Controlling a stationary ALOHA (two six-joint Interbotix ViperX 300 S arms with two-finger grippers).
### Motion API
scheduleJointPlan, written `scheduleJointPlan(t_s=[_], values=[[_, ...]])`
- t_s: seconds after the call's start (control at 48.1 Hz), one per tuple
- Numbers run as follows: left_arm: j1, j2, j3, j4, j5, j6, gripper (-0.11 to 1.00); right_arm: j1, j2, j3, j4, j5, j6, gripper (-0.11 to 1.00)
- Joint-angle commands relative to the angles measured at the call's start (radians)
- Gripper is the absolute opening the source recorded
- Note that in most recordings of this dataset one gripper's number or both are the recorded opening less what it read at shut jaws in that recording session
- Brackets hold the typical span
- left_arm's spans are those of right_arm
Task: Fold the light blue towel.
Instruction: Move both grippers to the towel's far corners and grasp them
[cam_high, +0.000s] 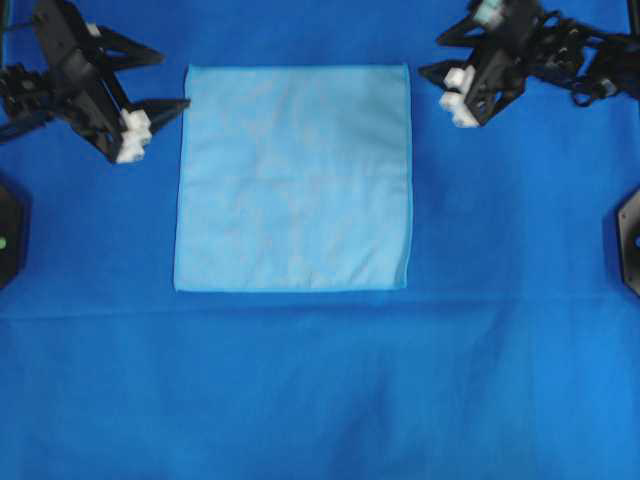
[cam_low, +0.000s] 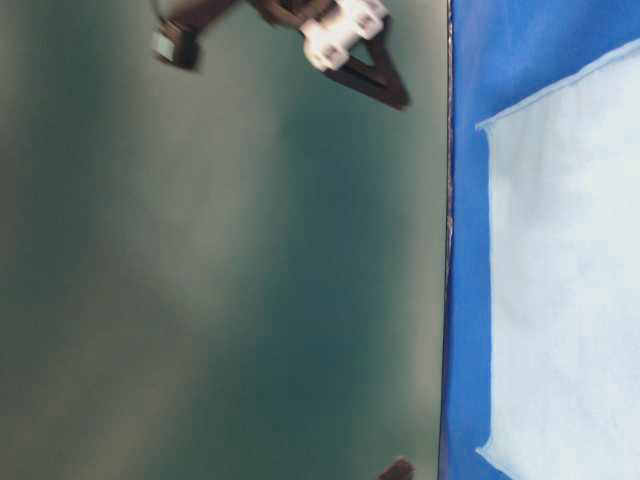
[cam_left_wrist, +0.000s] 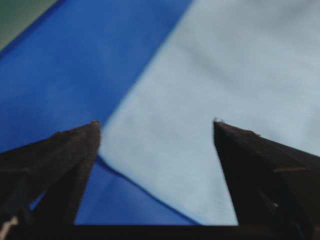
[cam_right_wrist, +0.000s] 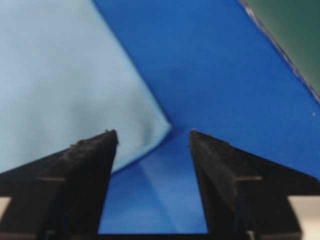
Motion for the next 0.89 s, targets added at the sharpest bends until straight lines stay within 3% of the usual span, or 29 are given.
scheduleJointPlan(t_s=[0.0, 0.291, 0.603, 0.707, 0.874], values=[[0.035, 0.08, -0.035, -0.002, -0.043, 0.002, 0.85, -0.011, 0.057, -0.049, -0.012, -0.003, -0.002, 0.59], [0.109, 0.295, -0.107, -0.002, -0.089, 0.003, 0.85, -0.023, 0.206, -0.123, -0.025, -0.018, -0.005, 0.59], [0.126, 0.379, -0.143, -0.002, -0.081, 0.032, 0.79, -0.049, 0.27, -0.133, -0.029, -0.043, -0.005, 0.57], [0.126, 0.379, -0.143, -0.002, -0.074, 0.052, 0.62, -0.051, 0.273, -0.132, -0.029, -0.057, -0.005, 0.48], [0.124, 0.379, -0.144, -0.002, -0.058, 0.092, 0.16, -0.051, 0.272, -0.127, -0.028, -0.057, -0.005, 0.06]])
